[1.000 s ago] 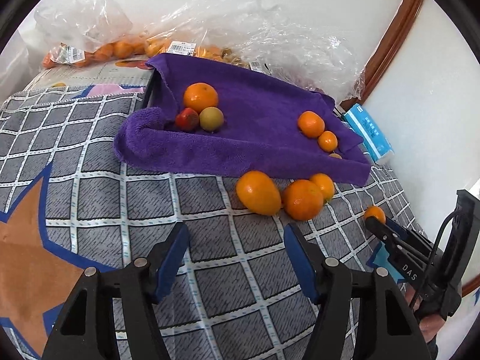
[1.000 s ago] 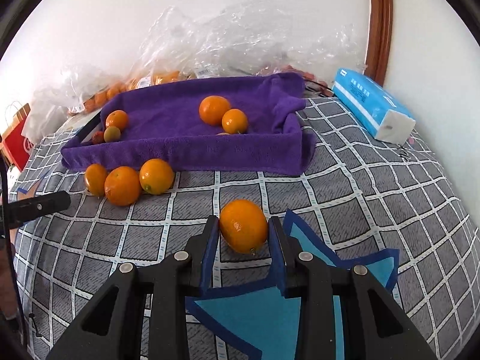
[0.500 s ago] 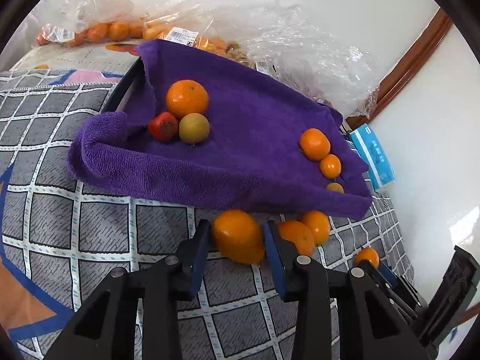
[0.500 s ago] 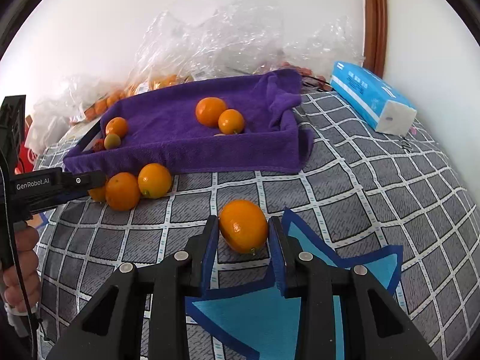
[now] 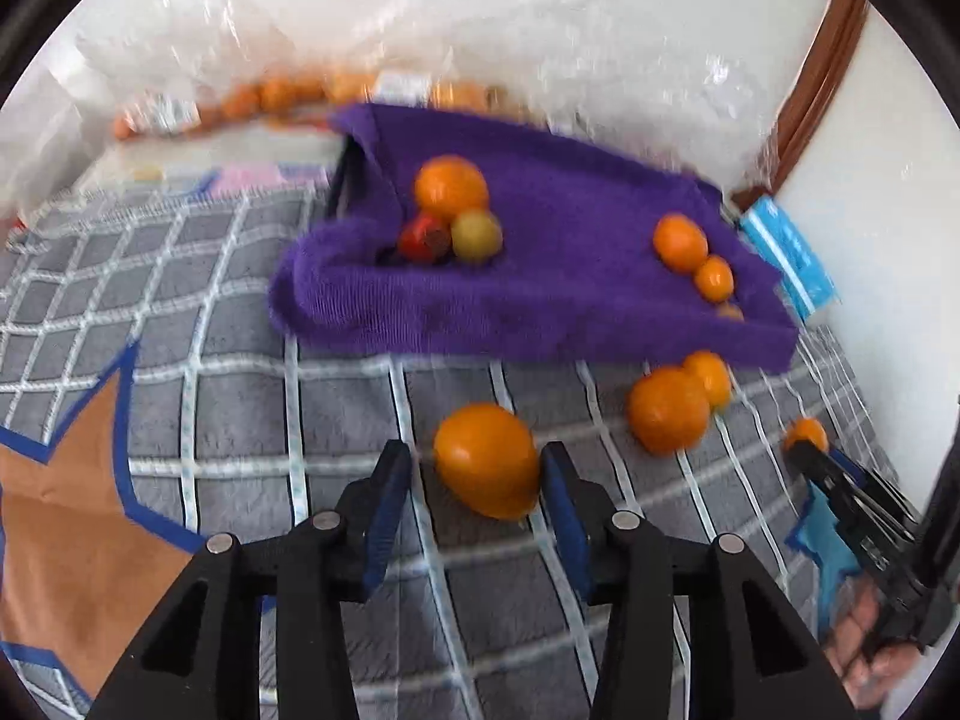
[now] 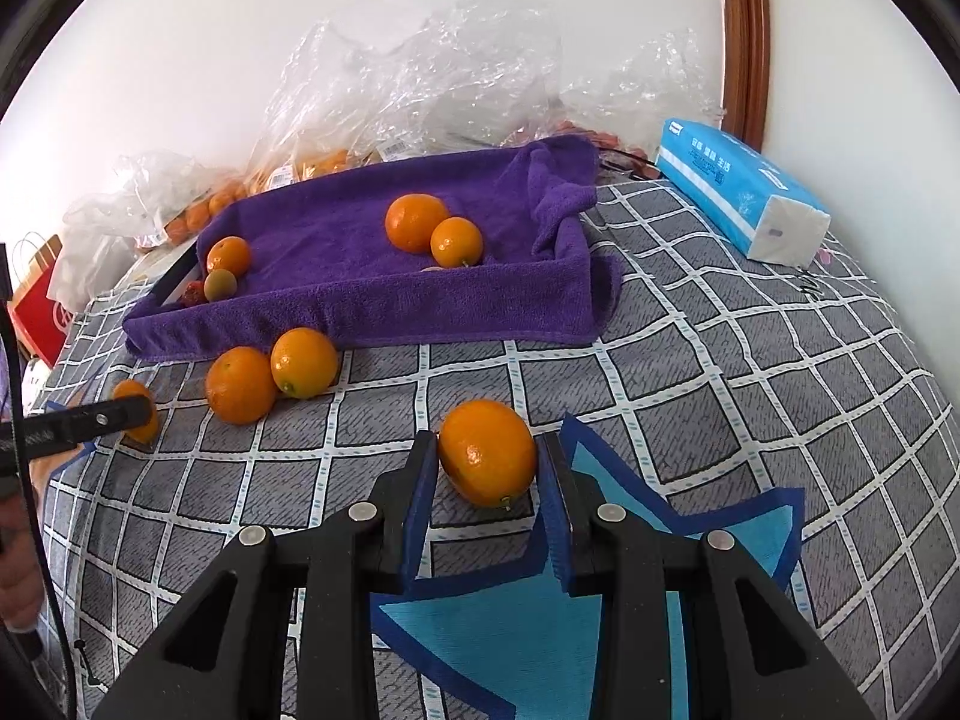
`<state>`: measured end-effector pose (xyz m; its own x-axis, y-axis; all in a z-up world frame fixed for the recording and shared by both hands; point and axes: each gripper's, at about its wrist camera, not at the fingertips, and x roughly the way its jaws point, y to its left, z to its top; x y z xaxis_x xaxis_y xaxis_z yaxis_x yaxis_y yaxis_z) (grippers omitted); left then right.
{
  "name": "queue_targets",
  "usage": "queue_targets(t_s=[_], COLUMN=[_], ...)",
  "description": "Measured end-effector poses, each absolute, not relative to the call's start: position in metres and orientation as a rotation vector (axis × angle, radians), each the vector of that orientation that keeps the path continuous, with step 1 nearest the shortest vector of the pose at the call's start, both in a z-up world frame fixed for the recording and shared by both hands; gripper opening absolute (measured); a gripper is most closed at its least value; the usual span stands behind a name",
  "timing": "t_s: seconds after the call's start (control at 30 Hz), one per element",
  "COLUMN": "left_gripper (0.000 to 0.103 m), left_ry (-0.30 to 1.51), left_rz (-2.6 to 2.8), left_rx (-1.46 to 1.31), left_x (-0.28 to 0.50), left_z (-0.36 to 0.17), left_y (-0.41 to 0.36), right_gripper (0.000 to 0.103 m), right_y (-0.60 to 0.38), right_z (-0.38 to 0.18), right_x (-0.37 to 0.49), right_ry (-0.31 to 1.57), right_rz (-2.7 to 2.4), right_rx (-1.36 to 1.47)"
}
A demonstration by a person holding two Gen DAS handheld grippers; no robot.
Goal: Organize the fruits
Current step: 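Close the left tool on a large orange while the right tool holds its orange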
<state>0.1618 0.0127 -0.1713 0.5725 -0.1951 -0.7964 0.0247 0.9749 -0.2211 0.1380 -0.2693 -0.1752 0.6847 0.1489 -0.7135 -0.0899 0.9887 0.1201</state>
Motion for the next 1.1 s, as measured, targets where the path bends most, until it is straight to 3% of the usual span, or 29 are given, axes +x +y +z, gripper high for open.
queue_targets(t_s=[0.07,0.33,1.1], left_gripper=[0.031,0.031,0.031], left_ry=[0.895,0.856,0.722], left_rz=[-0.105,-0.213,-0.234], left_rx=[-0.181,-0.339,-0.324], left_x=[0.159,0.159,0.135], left_z=[-0.175,-0.175,-0.159], left_y=[0.011,0.031,0.028], right_gripper=[0.033,0.033,0.033], right_y=[-0.271,-0.272,-0.279], right_z=[-0.175,-0.174,-0.161], right_x=[0.137,0.136,0.123], right_ry=[0.802,0.797,0.712], right_rz=[0.131,0.125,0.082], right_rx=[0.087,0.094,0.112])
